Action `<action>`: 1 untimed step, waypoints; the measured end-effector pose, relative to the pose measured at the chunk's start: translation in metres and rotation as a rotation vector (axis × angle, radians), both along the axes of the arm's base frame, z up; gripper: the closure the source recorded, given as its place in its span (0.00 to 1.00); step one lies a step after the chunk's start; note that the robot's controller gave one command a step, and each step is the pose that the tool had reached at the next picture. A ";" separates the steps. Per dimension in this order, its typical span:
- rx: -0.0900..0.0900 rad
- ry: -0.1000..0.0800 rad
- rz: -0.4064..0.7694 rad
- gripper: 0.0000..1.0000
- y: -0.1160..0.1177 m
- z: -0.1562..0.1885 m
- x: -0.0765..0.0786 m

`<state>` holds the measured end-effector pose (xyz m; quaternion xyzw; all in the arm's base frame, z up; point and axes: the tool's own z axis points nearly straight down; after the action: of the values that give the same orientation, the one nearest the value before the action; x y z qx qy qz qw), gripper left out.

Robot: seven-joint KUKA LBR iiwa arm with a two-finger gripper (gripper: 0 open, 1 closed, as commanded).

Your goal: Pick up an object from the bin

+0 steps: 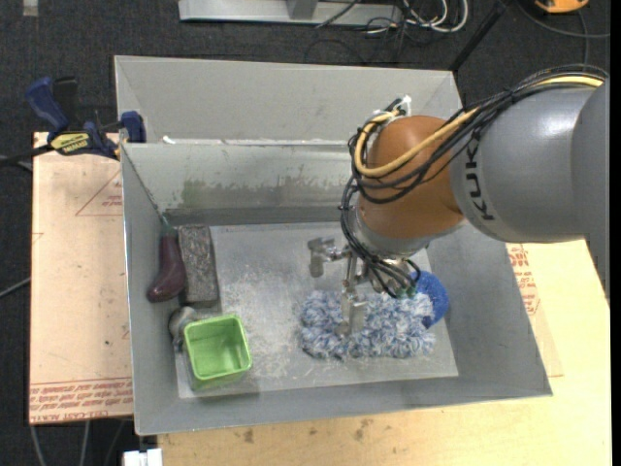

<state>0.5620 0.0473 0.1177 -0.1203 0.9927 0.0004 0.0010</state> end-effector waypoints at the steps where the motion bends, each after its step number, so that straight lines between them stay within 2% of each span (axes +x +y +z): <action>1: 0.001 0.001 0.030 0.00 -0.001 -0.045 -0.007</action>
Offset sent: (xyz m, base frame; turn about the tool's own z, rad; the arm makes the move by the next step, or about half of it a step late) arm -0.0182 -0.0156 -0.0477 0.1168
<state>0.5548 0.0460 0.0723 -0.1352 0.9908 0.0009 0.0007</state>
